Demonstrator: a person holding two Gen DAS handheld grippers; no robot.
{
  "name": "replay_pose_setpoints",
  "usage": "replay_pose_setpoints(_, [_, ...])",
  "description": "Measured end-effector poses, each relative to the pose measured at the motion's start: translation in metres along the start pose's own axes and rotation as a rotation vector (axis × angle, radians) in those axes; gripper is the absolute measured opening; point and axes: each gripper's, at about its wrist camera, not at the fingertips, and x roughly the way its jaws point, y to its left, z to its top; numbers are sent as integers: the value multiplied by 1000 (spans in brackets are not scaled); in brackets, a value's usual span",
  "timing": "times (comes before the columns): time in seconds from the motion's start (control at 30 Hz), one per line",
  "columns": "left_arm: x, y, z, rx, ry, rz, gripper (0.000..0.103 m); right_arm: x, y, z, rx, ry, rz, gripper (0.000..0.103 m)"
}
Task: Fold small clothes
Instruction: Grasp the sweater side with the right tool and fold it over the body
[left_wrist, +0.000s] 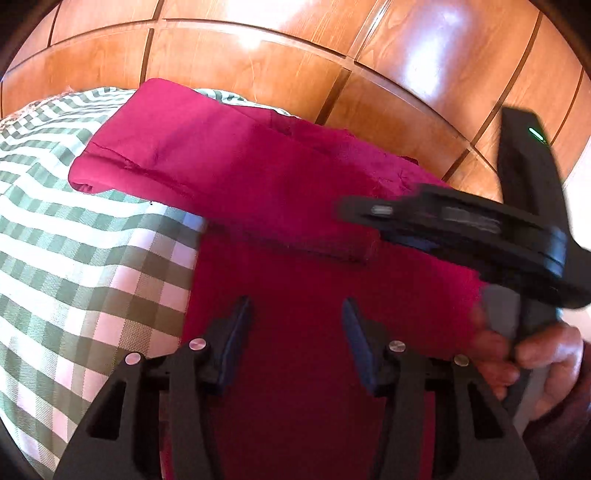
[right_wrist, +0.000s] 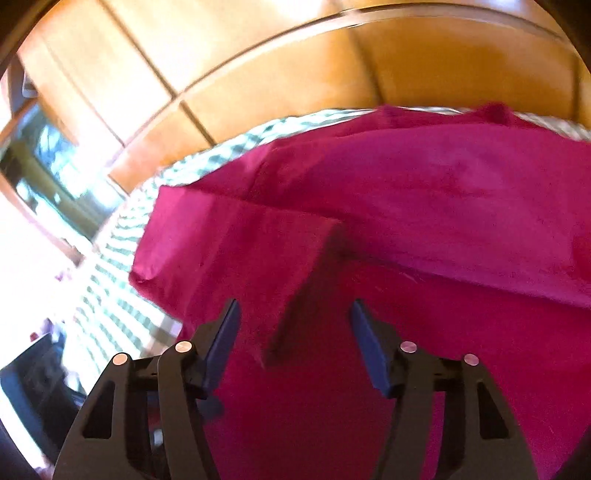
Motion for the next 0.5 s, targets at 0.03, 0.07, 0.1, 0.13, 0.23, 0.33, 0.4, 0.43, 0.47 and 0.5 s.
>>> replay_pose_setpoints(0.03, [0,0,-1,2,1,-2,52,8,5,3,-20,12,-19,53])
replay_pose_setpoints(0.07, [0,1,-1,4,-1,-4,53,14,14,4,-48,16,-50,46])
replay_pose_setpoints(0.1, [1,0,-2,5,-3,-5,53,16,19,6,-70,18,-65,27])
replay_pose_setpoints(0.13, [2,-1,-2,7,-5,-5,53,15,24,8,-92,22,-72,7])
replay_pose_setpoints(0.23, [5,-2,-3,12,-6,-7,55,-11,39,17,-157,-52,-97,6])
replay_pose_setpoints(0.33, [5,-2,-3,19,-5,-3,56,-57,46,33,-205,-175,-115,6])
replay_pose_setpoints(0.4, [5,-2,-4,21,-5,0,56,-91,41,46,-210,-252,-126,6])
replay_pose_setpoints(0.43, [6,-2,-3,21,-3,2,56,-105,36,52,-206,-282,-132,6])
replay_pose_setpoints(0.47, [7,-4,-3,24,-3,6,56,-118,29,59,-195,-314,-146,6])
replay_pose_setpoints(0.5, [8,-5,-3,28,-2,11,56,-131,19,64,-183,-343,-167,6])
